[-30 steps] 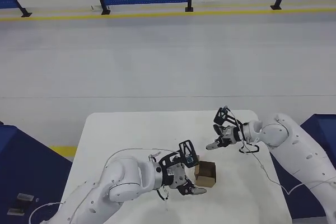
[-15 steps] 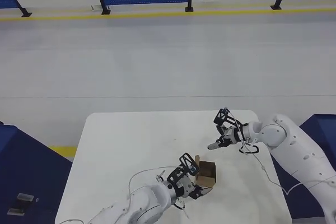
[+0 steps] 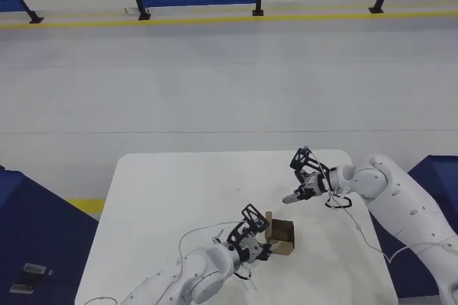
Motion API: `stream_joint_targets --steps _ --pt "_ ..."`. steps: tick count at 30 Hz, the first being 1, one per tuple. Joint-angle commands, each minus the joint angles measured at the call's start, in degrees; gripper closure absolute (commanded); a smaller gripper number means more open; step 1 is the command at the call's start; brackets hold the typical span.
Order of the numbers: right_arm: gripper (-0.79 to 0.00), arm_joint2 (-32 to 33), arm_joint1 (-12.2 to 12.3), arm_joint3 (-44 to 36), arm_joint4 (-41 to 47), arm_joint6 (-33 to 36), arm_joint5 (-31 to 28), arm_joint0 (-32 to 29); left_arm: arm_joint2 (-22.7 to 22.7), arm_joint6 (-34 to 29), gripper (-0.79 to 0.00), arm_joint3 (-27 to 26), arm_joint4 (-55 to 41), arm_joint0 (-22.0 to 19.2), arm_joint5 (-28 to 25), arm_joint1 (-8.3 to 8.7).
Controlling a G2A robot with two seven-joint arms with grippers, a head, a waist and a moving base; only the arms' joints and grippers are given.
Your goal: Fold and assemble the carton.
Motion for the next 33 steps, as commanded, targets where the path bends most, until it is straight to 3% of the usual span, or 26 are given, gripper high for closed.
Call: stream_joint_targets --steps 1,7,12,17,26,32,33 --pt "-0.785 0.0 -0.1 0.3 0.1 0.2 -0.1 0.3 -0.4 -0.2 -0.228 0.4 -0.2 0.1 0.0 -0.15" --pt "-0.785 -0.1 -0.4 0.8 0.2 0.5 -0.4 0.9 -1.5 -0.7 -0.105 0.7 -0.4 0.2 -0.5 -0.54" --pt "-0.785 -0.3 -0.7 1.5 0.5 0.8 -0.8 1.3 -3.0 -1.5 -0.102 0.3 0.2 0.1 -0.6 -0.67" --pt "-0.785 -0.5 -1.0 2.2 1.1 1.1 -1.2 1.7 -5.9 -4.6 0.0 -1.4 1.1 -0.5 -1.6 -0.29" --pt "-0.785 -1.2 -1.6 3.7 1.9 1.2 -1.8 2.1 -14.3 -11.8 0.0 -6.7 1.8 1.9 -4.9 1.76" --pt "-0.785 -1.9 -2.1 4.0 2.6 1.6 -1.7 2.2 -16.1 -14.4 0.0 -6.0 1.2 2.7 -6.4 2.06" --pt "-0.785 -2.1 -2.2 4.0 2.6 1.7 -1.5 2.2 -16.1 -14.4 -0.145 -5.7 1.1 2.7 -6.5 2.02"
